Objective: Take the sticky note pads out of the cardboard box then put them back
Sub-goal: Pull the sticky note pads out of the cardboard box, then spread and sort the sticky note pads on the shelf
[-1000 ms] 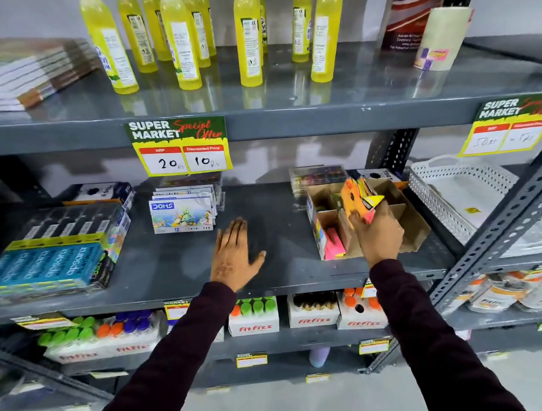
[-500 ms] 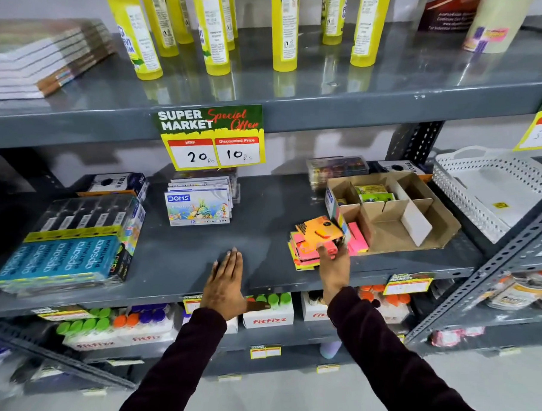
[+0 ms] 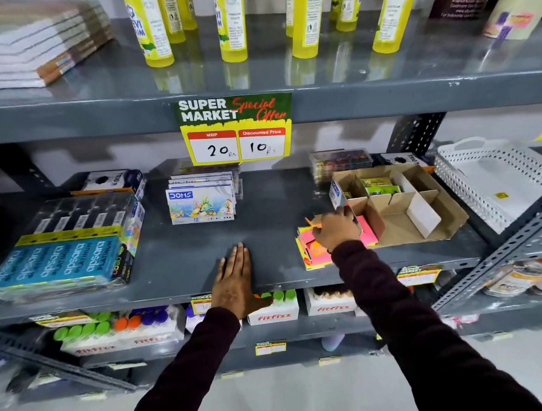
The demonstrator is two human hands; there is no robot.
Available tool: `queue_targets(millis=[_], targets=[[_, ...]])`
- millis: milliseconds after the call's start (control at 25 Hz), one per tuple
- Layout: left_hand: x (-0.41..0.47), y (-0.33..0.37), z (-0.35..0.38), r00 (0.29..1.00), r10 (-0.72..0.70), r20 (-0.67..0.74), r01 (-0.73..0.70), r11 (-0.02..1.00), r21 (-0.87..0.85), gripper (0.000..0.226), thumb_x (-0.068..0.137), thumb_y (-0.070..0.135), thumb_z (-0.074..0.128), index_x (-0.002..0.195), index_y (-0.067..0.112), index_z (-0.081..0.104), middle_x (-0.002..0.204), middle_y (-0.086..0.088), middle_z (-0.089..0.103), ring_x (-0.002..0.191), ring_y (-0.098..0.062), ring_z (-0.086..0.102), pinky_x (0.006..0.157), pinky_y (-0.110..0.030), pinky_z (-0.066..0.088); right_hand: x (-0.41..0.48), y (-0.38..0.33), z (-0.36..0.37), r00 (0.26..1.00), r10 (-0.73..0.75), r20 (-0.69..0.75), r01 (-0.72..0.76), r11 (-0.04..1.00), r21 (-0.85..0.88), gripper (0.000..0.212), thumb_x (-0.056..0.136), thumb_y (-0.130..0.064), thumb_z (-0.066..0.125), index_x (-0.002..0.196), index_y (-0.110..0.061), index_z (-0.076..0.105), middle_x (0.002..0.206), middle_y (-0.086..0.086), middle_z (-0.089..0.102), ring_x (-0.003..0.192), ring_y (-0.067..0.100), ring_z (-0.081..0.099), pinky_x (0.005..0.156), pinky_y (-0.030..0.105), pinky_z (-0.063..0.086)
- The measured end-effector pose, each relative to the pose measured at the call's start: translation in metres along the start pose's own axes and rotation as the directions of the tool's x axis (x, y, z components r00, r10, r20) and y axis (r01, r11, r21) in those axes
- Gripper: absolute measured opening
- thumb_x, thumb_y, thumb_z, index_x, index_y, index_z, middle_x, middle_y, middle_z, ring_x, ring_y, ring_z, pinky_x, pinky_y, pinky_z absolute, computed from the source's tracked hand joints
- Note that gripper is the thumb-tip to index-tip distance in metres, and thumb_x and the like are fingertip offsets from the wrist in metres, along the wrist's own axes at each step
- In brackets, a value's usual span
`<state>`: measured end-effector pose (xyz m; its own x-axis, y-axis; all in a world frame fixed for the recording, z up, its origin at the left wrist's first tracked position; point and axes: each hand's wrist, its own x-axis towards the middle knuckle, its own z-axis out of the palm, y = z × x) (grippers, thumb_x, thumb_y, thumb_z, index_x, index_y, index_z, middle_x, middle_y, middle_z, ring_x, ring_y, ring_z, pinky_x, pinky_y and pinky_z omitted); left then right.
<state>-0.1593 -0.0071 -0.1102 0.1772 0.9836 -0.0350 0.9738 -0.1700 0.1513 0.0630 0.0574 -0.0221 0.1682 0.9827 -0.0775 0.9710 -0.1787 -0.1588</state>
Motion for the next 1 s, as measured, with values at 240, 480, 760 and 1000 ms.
queue_targets(millis=[240, 480, 760, 1000], targets=[[-0.001, 0.001, 0.001, 1.000, 0.003, -0.009, -0.003, 1.000, 0.015, 0.122, 0.071, 0.078, 0.051, 0.147, 0.007, -0.013, 0.161, -0.010, -0.011, 0.148, -0.022, -0.010, 0.118, -0.038, -0.010, 0.031, -0.020, -0.007, 0.983, 0.107, 0.148, -0.087, 0.987, -0.136, 0.062, 0.086, -0.056, 0.050, 0.124, -0.008, 0.059, 0.134, 0.021, 0.055, 0.125, 0.039, 0.048, 0.103, 0.043, 0.040], [-0.001, 0.004, 0.000, 1.000, -0.006, -0.017, 0.007, 1.000, 0.017, 0.123, 0.069, 0.078, 0.050, 0.147, 0.007, -0.012, 0.161, -0.009, -0.010, 0.148, -0.022, -0.009, 0.119, -0.038, -0.009, 0.052, -0.025, -0.002, 0.954, 0.183, 0.236, -0.179, 0.983, -0.039, 0.070, 0.087, -0.051, 0.057, 0.142, -0.011, 0.040, 0.149, 0.021, 0.037, 0.136, 0.042, 0.034, 0.108, 0.047, 0.036], [0.000, 0.004, -0.001, 1.000, -0.005, -0.023, 0.006, 0.999, 0.035, 0.119, 0.071, 0.075, 0.050, 0.147, 0.007, -0.011, 0.161, -0.009, -0.011, 0.148, -0.021, -0.010, 0.120, -0.038, -0.007, 0.071, -0.036, -0.005, 0.979, 0.029, 0.200, -0.038, 0.998, 0.044, 0.107, 0.073, -0.049, 0.074, 0.153, -0.013, 0.013, 0.155, 0.026, 0.020, 0.144, 0.044, 0.020, 0.115, 0.050, 0.029], [0.000, 0.004, -0.001, 1.000, -0.005, -0.018, 0.005, 0.999, 0.048, 0.119, 0.070, 0.076, 0.050, 0.148, 0.008, -0.009, 0.161, -0.008, -0.009, 0.149, -0.022, -0.008, 0.119, -0.037, -0.008, 0.076, -0.040, 0.011, 0.963, 0.051, 0.266, -0.060, 0.998, 0.029, 0.095, 0.075, -0.052, 0.072, 0.149, -0.014, 0.027, 0.156, 0.021, 0.026, 0.143, 0.042, 0.024, 0.112, 0.050, 0.030]])
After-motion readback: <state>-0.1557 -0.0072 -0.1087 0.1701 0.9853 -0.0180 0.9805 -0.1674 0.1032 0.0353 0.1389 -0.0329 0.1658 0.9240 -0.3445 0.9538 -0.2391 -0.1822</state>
